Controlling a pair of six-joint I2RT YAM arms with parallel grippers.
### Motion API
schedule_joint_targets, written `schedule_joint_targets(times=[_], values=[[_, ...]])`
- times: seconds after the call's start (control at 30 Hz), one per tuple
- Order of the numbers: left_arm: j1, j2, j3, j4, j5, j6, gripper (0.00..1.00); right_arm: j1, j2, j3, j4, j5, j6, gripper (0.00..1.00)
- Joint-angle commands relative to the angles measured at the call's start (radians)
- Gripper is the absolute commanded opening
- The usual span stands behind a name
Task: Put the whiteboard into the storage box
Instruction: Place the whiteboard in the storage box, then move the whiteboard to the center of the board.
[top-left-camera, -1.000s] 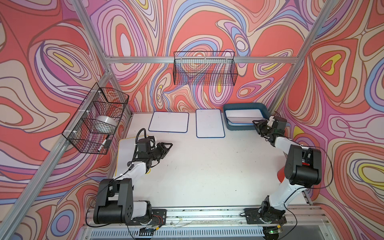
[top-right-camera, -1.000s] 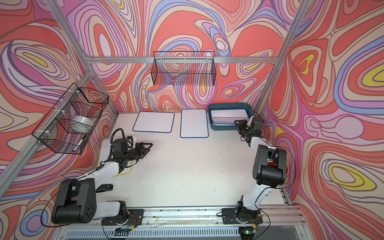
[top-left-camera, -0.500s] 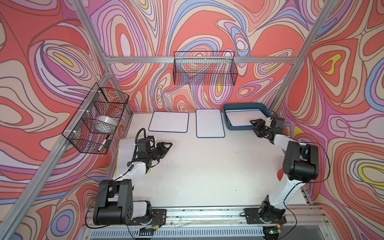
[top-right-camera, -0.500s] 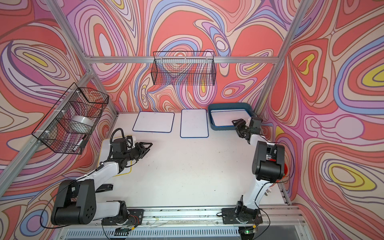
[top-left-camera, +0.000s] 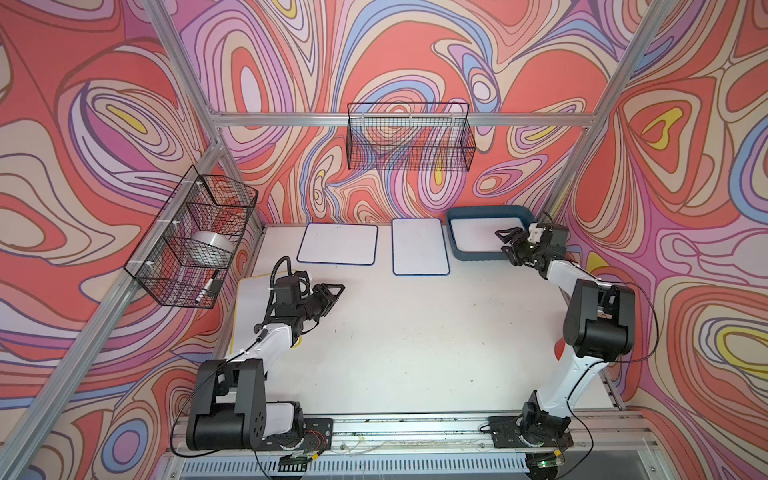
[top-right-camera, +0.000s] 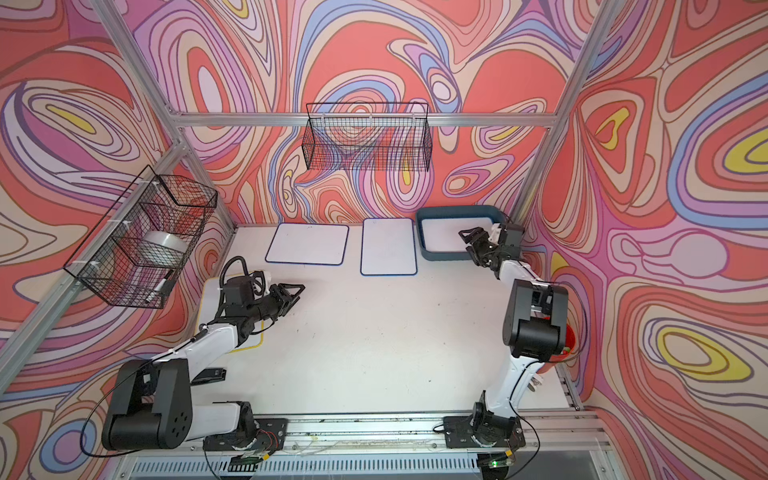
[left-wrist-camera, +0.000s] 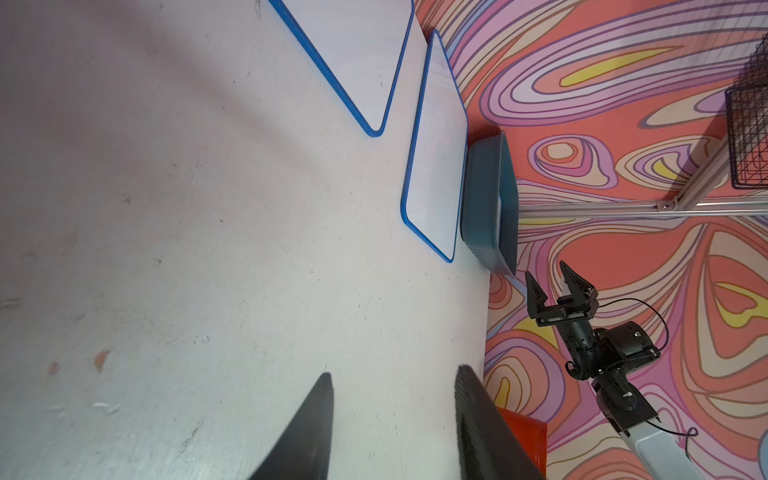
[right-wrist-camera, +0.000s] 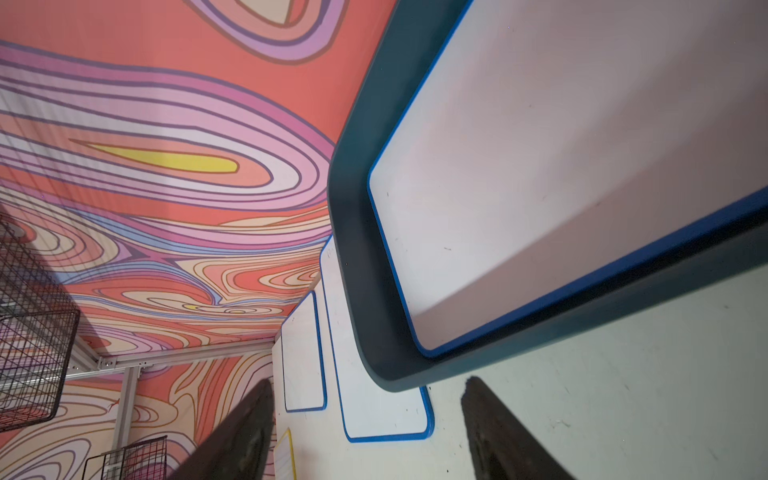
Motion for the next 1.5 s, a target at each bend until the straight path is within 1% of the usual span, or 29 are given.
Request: schedule_joint_targets(times=[0.0,0.1,0.23,0.33,0.4,0.6,0.7,0.8,0.9,1.03,1.3,1.47], values=[[0.005,-0.054,0.010,-0.124,-0.041,0.065,0.44,0.037,0.002,0.003,-0.047,-0.005,-0.065,0.73],[0.005,-0.072,0.056,-0.297,-0.124,0.151,0.44,0.080,-0.006,0.005,-0.067,0.011,-0.122,0.73],[0.006,-0.060,0.134,-0.479,-0.205,0.257,0.45,0.153,-0.018,0.002,-0.085,0.041,-0.188,0.73],[0.010,-0.037,0.191,-0.597,-0.292,0.319,0.44,0.213,-0.041,-0.017,-0.094,0.081,-0.231,0.73],[0.017,-0.022,0.211,-0.635,-0.324,0.346,0.44,0.249,-0.054,-0.039,-0.083,0.101,-0.252,0.73],[0.058,-0.014,0.198,-0.627,-0.375,0.358,0.43,0.367,-0.065,-0.115,-0.031,0.156,-0.300,0.73],[0.084,-0.010,0.199,-0.647,-0.430,0.363,0.43,0.415,-0.056,-0.119,-0.030,0.162,-0.329,0.73],[0.128,-0.006,0.197,-0.662,-0.462,0.366,0.43,0.449,-0.054,-0.127,-0.026,0.167,-0.343,0.73],[0.179,0.007,0.193,-0.657,-0.435,0.367,0.43,0.474,-0.048,-0.118,-0.038,0.171,-0.357,0.73],[0.210,0.038,0.185,-0.620,-0.422,0.364,0.43,0.490,-0.030,-0.096,-0.060,0.174,-0.370,0.73],[0.214,0.194,0.243,-0.613,-0.402,0.377,0.42,0.507,-0.020,-0.087,-0.075,0.168,-0.373,0.73],[0.214,0.247,0.253,-0.594,-0.386,0.370,0.42,0.509,-0.010,-0.078,-0.100,0.169,-0.387,0.73]])
